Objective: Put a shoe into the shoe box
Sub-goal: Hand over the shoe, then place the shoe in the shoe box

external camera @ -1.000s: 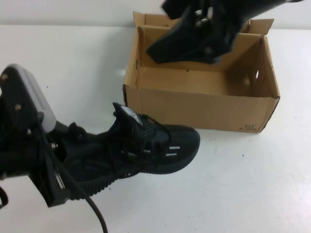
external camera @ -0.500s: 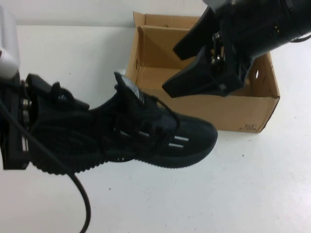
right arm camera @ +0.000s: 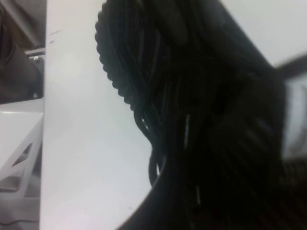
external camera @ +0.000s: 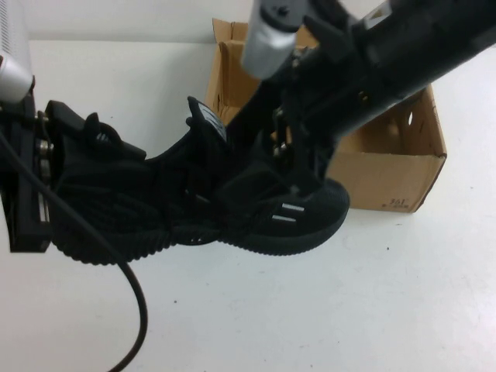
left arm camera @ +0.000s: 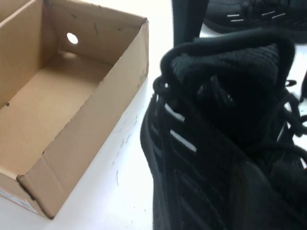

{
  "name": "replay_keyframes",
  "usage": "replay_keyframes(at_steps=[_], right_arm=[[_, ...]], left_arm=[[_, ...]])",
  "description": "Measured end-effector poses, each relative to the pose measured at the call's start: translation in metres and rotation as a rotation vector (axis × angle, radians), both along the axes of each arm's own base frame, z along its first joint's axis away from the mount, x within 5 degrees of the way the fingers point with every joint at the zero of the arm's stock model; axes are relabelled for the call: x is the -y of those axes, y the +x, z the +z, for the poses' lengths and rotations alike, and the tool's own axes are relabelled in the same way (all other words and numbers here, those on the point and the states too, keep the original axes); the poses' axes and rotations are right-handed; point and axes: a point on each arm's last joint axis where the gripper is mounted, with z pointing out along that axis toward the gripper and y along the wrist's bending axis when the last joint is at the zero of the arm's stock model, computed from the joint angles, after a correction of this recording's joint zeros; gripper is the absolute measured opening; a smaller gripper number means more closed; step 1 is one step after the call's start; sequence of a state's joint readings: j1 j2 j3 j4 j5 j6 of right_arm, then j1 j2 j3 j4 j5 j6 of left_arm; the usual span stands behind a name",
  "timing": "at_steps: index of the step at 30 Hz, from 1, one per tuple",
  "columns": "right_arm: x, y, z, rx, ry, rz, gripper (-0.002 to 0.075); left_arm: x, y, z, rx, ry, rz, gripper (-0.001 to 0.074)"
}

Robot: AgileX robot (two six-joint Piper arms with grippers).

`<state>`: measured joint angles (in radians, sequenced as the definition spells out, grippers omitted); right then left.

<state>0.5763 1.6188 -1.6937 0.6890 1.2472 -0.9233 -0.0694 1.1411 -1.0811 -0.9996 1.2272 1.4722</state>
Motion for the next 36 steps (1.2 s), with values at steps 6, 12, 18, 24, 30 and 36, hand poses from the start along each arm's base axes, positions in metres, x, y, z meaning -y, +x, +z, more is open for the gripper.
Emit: replay_keyframes(at_steps=[6, 12, 18, 24, 30, 36], right_arm=[[-0.014, 0.009, -0.020, -0.052, -0.030, 0.004, 0.0236], [-0.014, 0.011, -0.022, -0.030, -0.033, 0.020, 0.0036], [-0.014, 0.011, -0.022, -0.031, -0.034, 0.021, 0.0024], [-0.015, 0.014, -0.033, -0.036, -0.106, 0.012, 0.0019], [0.001, 0.040, -0.045, -0.057, -0.163, -0.074, 0.0015], [0.041, 0.100, -0.025, 0.036, -0.174, -0.285, 0.0015]], left_arm=[[0.000, -0.001, -0.001, -0.004, 0.007, -0.005, 0.0054], [0.000, -0.001, -0.001, -0.004, 0.007, -0.005, 0.0051], [0.001, -0.001, 0.001, -0.112, -0.059, 0.059, 0.0139], [0.003, 0.004, 0.010, -0.263, -0.222, 0.192, 0.0601], [0.001, 0.018, 0.023, -0.246, -0.390, 0.353, 0.0665], [-0.007, 0.026, 0.018, -0.269, -0.368, 0.503, 0.0294]])
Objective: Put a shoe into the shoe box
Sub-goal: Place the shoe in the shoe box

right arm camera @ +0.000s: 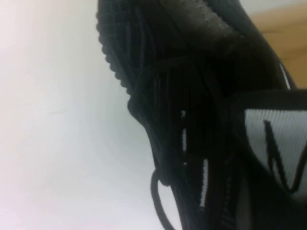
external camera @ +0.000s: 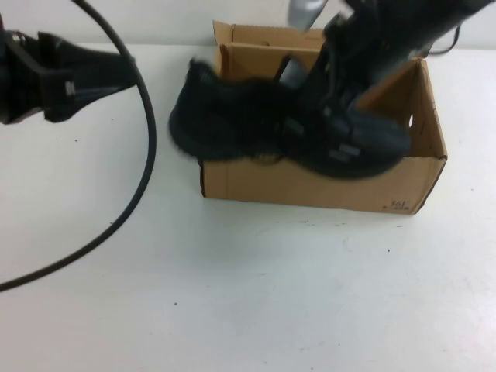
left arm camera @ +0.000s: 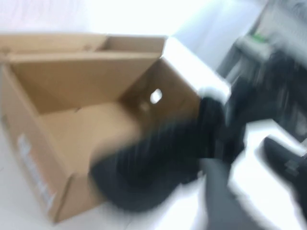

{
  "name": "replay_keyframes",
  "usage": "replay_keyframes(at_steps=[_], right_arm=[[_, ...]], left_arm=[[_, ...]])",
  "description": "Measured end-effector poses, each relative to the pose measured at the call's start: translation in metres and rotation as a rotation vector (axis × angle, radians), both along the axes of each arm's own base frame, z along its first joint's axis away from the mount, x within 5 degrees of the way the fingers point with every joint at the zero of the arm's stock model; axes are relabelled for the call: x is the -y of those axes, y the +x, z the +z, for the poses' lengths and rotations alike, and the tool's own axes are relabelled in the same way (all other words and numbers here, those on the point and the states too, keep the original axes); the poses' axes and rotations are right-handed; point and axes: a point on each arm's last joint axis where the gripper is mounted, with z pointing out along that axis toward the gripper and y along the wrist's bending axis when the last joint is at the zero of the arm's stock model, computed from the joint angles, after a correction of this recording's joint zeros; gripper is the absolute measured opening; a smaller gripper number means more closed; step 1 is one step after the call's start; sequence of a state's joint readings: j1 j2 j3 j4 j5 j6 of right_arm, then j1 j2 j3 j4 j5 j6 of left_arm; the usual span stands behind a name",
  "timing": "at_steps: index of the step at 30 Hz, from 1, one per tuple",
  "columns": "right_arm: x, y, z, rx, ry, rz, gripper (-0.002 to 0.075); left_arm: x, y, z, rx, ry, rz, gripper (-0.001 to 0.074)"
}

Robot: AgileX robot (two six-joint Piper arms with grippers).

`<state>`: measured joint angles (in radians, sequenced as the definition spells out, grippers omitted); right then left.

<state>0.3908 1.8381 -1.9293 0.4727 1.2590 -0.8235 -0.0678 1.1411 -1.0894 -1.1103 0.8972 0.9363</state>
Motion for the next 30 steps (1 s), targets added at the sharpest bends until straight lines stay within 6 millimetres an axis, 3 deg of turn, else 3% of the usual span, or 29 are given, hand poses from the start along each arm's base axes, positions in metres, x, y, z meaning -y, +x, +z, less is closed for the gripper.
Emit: replay_keyframes(at_steps=[3, 6, 13, 22, 30], right_arm=[[0.016, 0.030, 0.009, 0.079, -0.024, -0.079, 0.0015], [0.021, 0.055, 0.006, 0.142, -0.077, -0.121, 0.0015], [0.015, 0.104, -0.040, 0.148, -0.147, -0.128, 0.0014], [0.011, 0.135, -0.100, 0.079, -0.229, -0.147, 0.0014], [0.011, 0.146, -0.114, 0.121, -0.242, -0.175, 0.0040]], left_arm=[[-0.003, 0.001, -0.005, -0.022, 0.059, 0.019, 0.0091], [-0.004, 0.001, -0.007, -0.045, 0.077, 0.034, 0.0028], [-0.005, 0.001, -0.008, -0.065, 0.074, 0.046, 0.0006], [-0.004, -0.001, -0.009, -0.080, 0.073, 0.031, 0.0004], [-0.005, -0.002, -0.012, -0.086, 0.113, 0.019, 0.0004]])
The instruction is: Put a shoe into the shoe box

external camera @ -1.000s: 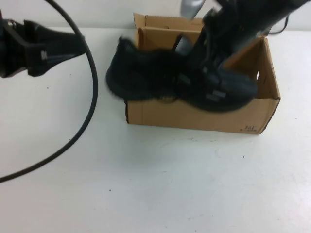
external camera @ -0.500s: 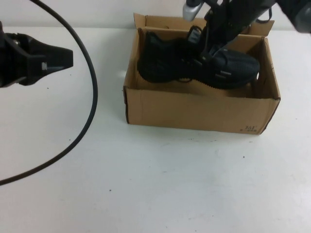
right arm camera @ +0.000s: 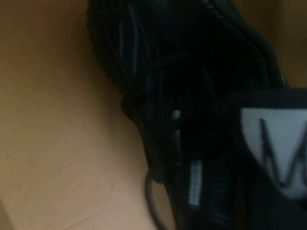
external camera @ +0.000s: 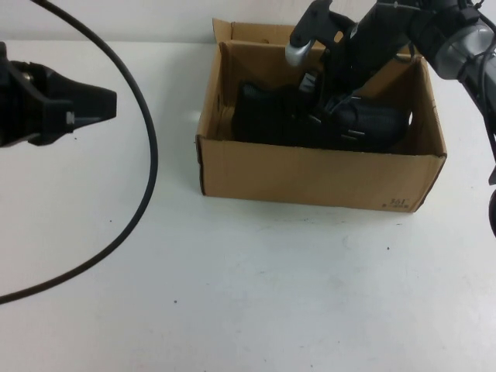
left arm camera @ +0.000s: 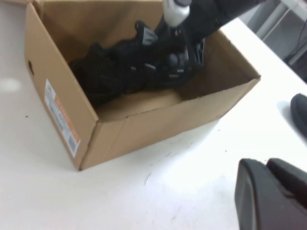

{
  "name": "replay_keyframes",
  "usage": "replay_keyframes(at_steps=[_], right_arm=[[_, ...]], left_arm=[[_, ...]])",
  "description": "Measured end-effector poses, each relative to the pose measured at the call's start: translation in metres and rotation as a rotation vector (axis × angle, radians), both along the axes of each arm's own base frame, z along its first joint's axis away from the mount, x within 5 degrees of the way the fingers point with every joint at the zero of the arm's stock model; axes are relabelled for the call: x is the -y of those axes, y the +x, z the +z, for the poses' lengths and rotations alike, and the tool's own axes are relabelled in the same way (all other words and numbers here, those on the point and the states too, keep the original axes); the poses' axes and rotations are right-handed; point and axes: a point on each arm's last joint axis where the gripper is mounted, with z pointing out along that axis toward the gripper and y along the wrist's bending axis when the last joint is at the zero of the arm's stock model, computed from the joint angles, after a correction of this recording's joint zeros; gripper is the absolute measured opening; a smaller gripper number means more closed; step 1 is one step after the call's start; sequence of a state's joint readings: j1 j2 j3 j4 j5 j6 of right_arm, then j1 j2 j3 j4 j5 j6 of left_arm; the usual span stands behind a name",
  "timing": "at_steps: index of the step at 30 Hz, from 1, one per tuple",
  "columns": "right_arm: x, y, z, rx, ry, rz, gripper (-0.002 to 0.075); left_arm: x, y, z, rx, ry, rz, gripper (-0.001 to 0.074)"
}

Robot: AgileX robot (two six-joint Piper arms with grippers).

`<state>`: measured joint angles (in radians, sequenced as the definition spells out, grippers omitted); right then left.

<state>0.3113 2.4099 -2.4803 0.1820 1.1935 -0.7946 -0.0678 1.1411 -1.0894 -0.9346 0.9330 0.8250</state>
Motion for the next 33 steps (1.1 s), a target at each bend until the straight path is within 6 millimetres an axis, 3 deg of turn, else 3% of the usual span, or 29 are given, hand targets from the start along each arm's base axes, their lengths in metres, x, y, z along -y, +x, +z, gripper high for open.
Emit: replay_keyframes(at_steps=[2, 6, 8, 11, 14, 17, 24, 30, 33], right_arm=[[0.000, 0.001, 0.001, 0.017, 0.007, -0.006, 0.0101], [0.000, 0.003, 0.004, 0.032, 0.034, -0.048, 0.0324], [0.000, 0.002, 0.010, 0.037, 0.050, -0.063, 0.0367], [0.000, -0.004, 0.028, 0.052, 0.091, -0.078, 0.0316], [0.001, -0.014, 0.057, 0.085, 0.144, -0.089, 0.0123], [0.006, -0.030, 0.093, 0.123, 0.199, -0.130, 0.0031], [0.023, -0.076, 0.166, 0.112, 0.357, -0.330, -0.0005], [0.032, -0.113, 0.212, 0.134, 0.460, -0.366, -0.0008], [0.035, -0.131, 0.231, 0.157, 0.508, -0.348, -0.0008]], left_arm=[[0.000, 0.000, -0.001, -0.002, 0.009, -0.003, 0.0004], [0.000, -0.001, -0.002, -0.009, 0.024, -0.014, 0.0004], [-0.001, -0.002, -0.004, -0.012, 0.051, -0.018, 0.0003], [-0.004, 0.000, -0.010, -0.029, 0.122, -0.031, 0.0003], [-0.006, 0.004, -0.019, -0.065, 0.182, -0.045, 0.0003], [-0.007, 0.006, -0.021, -0.047, 0.212, -0.055, 0.0003], [-0.012, -0.020, 0.000, 0.096, 0.280, -0.060, -0.0001], [-0.015, -0.075, 0.034, 0.288, 0.280, -0.037, -0.0001], [-0.017, -0.105, 0.037, 0.356, 0.278, -0.026, -0.0001]])
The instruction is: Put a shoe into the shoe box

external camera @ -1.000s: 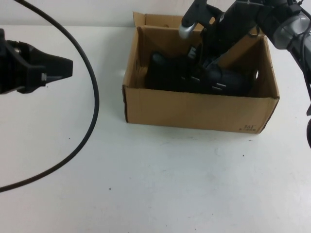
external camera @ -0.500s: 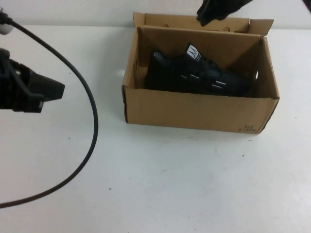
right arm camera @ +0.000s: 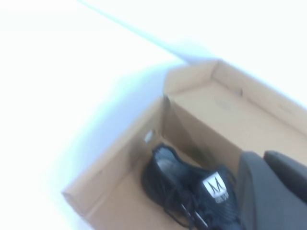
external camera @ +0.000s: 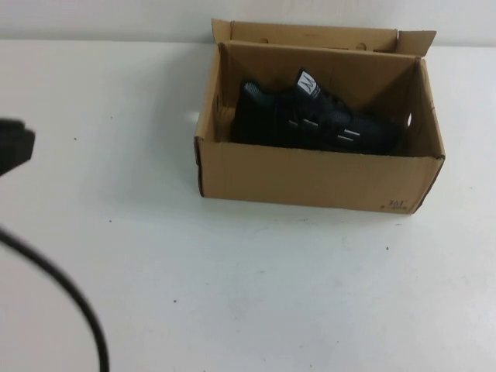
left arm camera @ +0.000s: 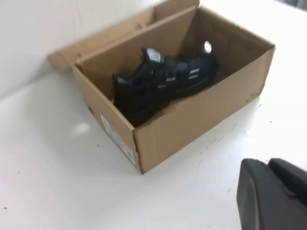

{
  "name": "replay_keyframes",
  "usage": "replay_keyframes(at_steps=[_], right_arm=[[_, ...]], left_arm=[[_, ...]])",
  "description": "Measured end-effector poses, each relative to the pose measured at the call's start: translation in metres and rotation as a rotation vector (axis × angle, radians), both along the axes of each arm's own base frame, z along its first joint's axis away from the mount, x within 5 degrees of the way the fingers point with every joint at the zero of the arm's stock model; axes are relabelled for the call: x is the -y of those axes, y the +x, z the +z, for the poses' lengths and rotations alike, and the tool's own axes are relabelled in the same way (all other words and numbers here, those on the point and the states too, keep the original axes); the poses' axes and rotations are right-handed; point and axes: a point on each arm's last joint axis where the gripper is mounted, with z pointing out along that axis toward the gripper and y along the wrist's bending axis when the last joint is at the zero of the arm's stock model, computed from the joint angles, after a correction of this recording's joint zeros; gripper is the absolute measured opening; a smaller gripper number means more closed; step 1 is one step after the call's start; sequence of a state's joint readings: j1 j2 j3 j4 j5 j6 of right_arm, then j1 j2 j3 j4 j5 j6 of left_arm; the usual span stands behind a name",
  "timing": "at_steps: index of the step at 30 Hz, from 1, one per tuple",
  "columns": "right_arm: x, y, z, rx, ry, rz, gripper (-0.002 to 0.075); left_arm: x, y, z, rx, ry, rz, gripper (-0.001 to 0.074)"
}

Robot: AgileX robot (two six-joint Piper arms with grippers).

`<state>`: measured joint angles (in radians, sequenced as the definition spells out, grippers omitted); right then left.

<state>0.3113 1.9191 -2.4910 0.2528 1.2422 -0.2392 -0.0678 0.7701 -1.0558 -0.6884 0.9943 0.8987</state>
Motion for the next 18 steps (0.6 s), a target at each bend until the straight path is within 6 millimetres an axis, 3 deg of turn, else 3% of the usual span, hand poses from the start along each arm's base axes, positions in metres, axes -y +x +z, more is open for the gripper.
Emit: replay_keyframes(at_steps=[4, 8, 13, 18], right_arm=[[0.005, -0.022, 0.022, 0.051, 0.031, 0.015, -0.0008], [0.011, -0.043, 0.038, 0.091, 0.025, 0.031, -0.0008], [0.018, -0.064, 0.042, 0.122, 0.024, 0.042, -0.0008], [0.030, -0.090, 0.035, 0.209, 0.083, -0.018, -0.0008]], left_arm=[[-0.005, -0.035, -0.019, 0.058, -0.007, 0.042, -0.0001], [-0.012, -0.057, -0.049, 0.126, -0.047, 0.123, -0.0001], [-0.018, -0.079, -0.089, 0.208, -0.095, 0.201, -0.0001], [-0.022, -0.092, -0.108, 0.247, -0.125, 0.244, -0.0001]])
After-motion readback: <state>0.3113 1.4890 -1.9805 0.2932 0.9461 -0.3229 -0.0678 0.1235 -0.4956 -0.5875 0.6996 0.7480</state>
